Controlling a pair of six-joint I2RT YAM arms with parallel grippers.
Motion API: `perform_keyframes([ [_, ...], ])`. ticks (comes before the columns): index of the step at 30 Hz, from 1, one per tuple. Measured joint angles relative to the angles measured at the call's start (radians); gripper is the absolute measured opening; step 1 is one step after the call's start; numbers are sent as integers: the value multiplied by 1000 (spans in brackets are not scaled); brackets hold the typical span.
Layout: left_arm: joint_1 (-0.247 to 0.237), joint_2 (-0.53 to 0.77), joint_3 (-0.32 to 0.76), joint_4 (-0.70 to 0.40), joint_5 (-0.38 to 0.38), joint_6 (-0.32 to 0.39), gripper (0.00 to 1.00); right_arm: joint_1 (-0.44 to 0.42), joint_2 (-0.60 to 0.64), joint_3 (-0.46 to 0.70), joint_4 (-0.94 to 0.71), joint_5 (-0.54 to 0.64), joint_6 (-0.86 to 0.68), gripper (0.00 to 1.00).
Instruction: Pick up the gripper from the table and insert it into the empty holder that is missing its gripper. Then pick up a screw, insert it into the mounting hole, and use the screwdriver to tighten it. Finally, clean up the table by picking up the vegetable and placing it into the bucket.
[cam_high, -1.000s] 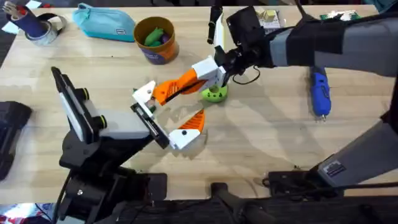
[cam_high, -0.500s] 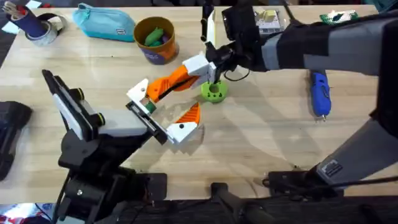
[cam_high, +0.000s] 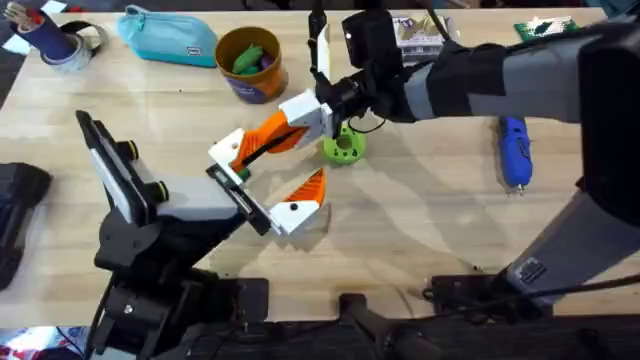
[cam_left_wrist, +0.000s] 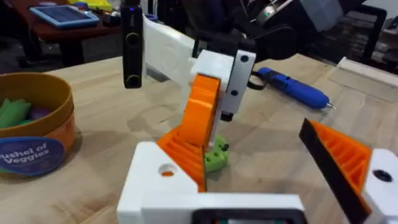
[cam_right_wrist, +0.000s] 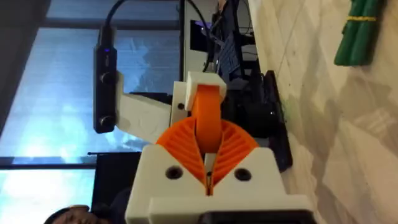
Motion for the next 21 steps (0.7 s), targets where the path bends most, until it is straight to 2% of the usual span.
perform_keyframes([
  [21,4,5,0,-1,-15,-22,992,7,0,1,10,67,21,8],
])
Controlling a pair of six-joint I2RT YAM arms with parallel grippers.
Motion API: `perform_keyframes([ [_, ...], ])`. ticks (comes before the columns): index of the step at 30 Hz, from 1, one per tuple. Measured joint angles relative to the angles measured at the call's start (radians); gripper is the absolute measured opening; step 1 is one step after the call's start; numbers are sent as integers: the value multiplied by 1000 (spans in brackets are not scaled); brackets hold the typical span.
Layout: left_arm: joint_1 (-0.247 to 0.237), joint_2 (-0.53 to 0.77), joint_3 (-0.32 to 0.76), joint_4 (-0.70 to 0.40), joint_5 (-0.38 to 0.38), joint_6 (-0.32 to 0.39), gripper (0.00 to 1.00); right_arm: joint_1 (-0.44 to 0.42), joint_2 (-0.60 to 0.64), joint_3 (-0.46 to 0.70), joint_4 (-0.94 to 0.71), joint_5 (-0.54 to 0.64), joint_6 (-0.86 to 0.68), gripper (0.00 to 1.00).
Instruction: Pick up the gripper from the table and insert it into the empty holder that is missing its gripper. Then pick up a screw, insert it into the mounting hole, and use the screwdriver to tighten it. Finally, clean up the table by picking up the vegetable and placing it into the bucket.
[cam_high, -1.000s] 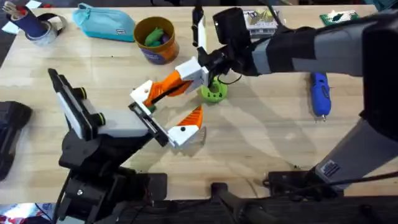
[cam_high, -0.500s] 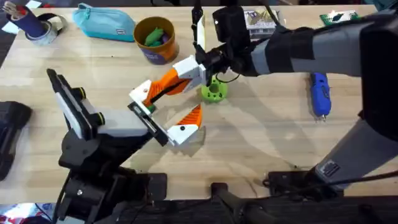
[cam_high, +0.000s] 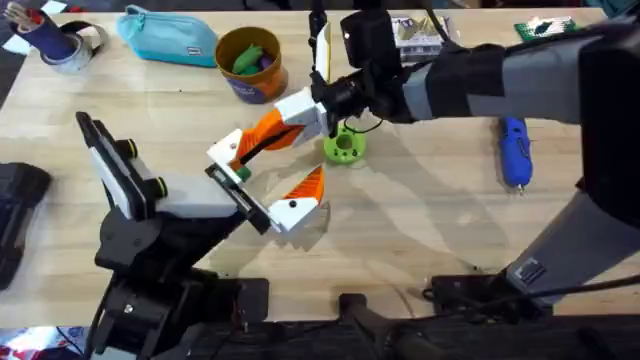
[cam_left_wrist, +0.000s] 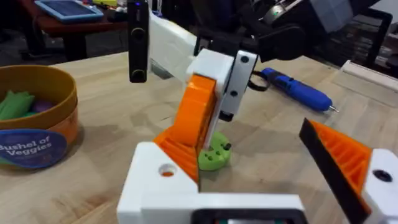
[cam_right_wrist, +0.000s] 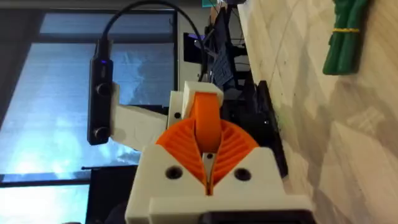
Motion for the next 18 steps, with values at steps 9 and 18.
perform_keyframes([
  [9,0,0,0,0,1,1,992,7,0,0,-3,30,3,180],
  [18,-9,-3,0,2,36,23,992,17,12,0,52,62,10,508],
])
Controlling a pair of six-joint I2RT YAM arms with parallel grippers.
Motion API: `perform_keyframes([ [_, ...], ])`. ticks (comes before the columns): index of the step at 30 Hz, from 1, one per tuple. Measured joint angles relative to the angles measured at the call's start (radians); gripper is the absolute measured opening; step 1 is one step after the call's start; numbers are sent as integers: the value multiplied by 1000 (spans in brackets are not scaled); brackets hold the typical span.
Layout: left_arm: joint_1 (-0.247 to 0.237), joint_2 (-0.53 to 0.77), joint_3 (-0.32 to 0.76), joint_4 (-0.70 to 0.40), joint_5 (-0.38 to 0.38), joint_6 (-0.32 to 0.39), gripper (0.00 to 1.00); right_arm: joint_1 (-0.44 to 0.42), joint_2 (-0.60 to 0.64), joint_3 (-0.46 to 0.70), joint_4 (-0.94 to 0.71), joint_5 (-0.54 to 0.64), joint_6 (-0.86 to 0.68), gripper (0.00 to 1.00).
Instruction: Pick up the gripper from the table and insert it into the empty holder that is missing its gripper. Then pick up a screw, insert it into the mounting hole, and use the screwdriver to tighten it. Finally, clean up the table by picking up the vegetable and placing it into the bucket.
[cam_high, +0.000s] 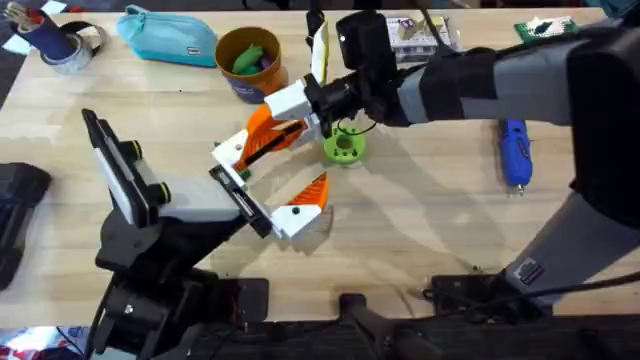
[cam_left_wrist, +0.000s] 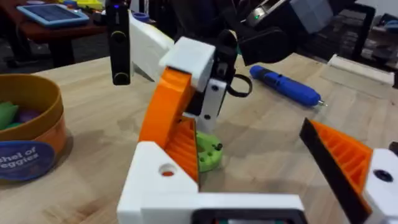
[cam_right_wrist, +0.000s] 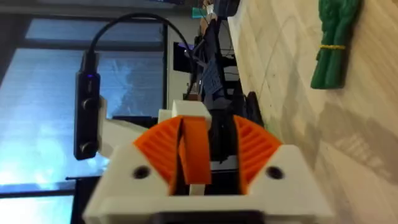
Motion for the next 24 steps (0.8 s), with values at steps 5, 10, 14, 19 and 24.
perform_keyframes([
  [5,0,0,0,0,3,9,992,-1,12,0,5,17,9,842],
  [10,-2,0,0,-1,26,11,992,-9,12,0,5,23,11,931],
  [14,-2,0,0,-1,33,12,992,-52,12,0,5,25,11,949],
  [19,-2,0,0,-1,38,12,992,-126,12,0,2,58,12,995],
  [24,-2,0,0,-1,40,12,992,-184,12,0,-1,116,11,995],
])
